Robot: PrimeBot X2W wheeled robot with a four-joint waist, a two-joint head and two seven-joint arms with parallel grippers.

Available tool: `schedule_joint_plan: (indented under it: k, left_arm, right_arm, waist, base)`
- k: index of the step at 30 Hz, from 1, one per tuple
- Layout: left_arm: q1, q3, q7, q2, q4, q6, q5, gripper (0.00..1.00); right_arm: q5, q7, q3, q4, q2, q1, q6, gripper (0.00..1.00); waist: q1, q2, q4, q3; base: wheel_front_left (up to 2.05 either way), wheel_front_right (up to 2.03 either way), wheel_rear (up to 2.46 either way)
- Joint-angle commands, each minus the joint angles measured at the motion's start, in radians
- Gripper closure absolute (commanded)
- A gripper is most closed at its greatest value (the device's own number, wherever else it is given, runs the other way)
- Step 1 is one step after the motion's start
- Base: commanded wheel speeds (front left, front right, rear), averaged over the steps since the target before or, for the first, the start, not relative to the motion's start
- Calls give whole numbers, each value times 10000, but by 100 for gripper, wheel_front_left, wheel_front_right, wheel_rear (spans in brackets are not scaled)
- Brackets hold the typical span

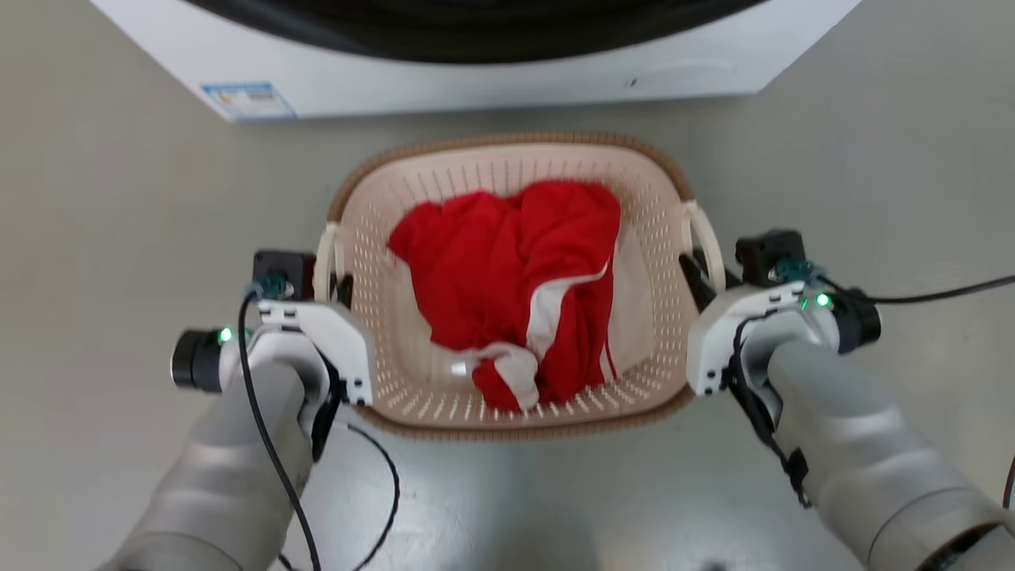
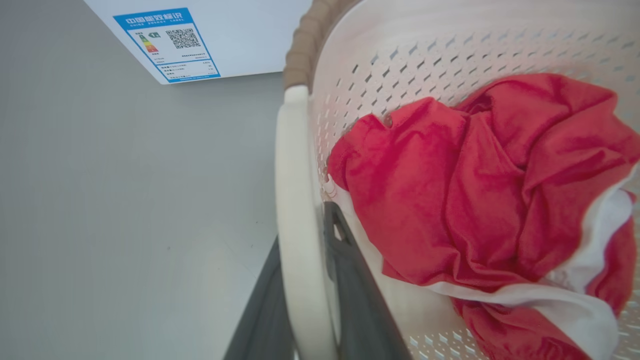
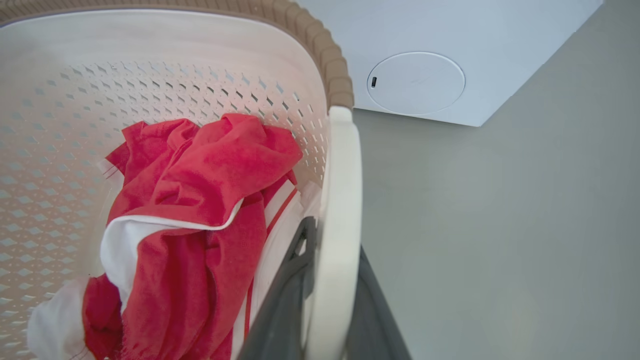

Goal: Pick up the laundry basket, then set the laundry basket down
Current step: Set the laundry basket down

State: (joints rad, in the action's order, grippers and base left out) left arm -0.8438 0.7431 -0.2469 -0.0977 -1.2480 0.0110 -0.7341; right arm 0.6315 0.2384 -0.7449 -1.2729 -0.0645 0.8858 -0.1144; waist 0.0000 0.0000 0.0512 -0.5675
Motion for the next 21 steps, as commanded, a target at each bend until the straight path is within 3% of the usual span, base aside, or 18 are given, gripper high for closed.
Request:
schedule_joint_plan:
  k: [1, 9, 21]
  left_arm:
    - [-447, -201, -142, -270, 273, -38, 211, 100]
    - [-1154, -634, -147, -555, 1093, -247, 549, 100]
    - [-1381, -1478, -148, -657, 1957, -416, 1247, 100]
  right_arm:
    - [-299, 168, -152, 81, 143, -23, -163, 100]
    - [-873, 229, 378, 359, -26, 731, -163, 100]
    - [-2186, 232, 1526, 899, -125, 962, -163, 100]
  waist:
    - [0, 0, -225, -697]
    - [0, 0, -248, -1873]
    - [0, 0, -295, -2661]
  base:
    - [0, 0, 0]
    - [0, 0, 0]
    - [0, 0, 0]
